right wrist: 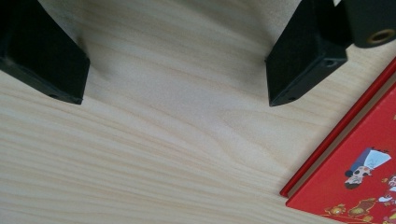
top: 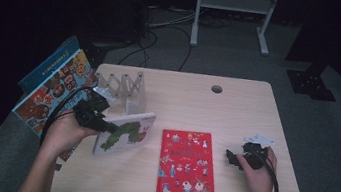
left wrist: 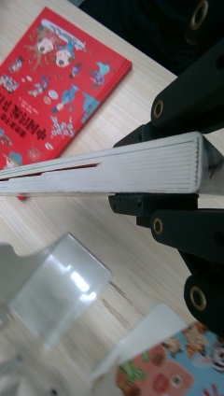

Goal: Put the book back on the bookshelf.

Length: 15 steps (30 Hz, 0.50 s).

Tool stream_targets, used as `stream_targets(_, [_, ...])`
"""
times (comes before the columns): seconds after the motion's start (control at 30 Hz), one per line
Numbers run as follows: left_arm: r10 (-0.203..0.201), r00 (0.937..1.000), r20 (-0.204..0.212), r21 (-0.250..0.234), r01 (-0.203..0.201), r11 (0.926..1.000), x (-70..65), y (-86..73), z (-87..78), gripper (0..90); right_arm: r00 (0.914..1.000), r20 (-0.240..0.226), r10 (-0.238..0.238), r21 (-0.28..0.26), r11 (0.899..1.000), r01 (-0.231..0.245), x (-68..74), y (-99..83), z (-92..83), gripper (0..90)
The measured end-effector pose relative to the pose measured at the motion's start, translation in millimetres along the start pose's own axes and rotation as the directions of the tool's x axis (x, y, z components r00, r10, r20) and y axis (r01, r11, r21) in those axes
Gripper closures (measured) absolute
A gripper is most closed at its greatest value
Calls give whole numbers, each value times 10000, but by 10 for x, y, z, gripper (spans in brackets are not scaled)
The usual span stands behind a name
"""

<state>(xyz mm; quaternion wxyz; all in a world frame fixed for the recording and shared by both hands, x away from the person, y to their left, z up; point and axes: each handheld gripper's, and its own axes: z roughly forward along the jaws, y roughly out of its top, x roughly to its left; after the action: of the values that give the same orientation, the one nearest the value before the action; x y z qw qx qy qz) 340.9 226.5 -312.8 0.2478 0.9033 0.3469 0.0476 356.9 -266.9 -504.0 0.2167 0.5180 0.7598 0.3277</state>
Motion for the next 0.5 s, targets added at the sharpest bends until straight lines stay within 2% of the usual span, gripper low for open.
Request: stream_targets(0.5, [-889, 9954, -351, -105, 886, 9960, 279, -253, -231, 752, 10000, 9, 11, 10, 10000, -11, -1, 1, 2, 50])
